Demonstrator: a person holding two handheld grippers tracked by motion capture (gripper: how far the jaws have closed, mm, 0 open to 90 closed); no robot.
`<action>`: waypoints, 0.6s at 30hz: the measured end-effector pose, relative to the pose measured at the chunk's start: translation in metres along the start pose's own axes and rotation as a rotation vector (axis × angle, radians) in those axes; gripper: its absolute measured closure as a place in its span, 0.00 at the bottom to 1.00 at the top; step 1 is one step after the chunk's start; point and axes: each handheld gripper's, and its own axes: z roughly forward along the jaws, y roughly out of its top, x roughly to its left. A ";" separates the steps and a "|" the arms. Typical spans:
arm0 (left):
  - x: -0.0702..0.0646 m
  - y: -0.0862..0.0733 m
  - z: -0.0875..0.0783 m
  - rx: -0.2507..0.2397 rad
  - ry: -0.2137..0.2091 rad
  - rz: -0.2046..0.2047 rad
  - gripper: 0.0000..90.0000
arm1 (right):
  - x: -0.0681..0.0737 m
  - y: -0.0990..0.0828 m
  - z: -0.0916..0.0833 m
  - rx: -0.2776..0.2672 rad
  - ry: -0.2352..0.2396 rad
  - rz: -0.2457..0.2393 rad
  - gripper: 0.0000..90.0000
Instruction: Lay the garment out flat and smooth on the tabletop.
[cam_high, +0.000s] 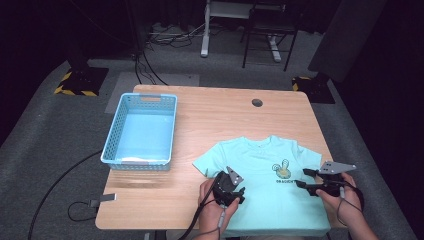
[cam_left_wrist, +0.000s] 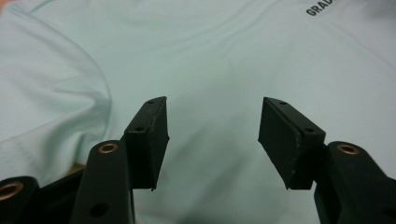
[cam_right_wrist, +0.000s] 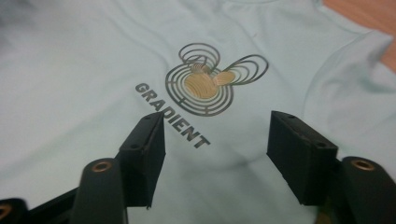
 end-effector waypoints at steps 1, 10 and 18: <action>0.000 0.000 0.003 0.009 -0.001 -0.001 0.47 | 0.001 -0.001 0.003 0.004 0.002 -0.002 0.38; 0.018 -0.005 0.017 -0.055 0.032 0.019 0.50 | 0.001 -0.004 0.024 0.035 -0.030 0.042 0.15; 0.042 0.003 0.024 -0.067 0.054 0.002 0.50 | 0.001 0.008 0.039 0.023 -0.060 0.068 0.13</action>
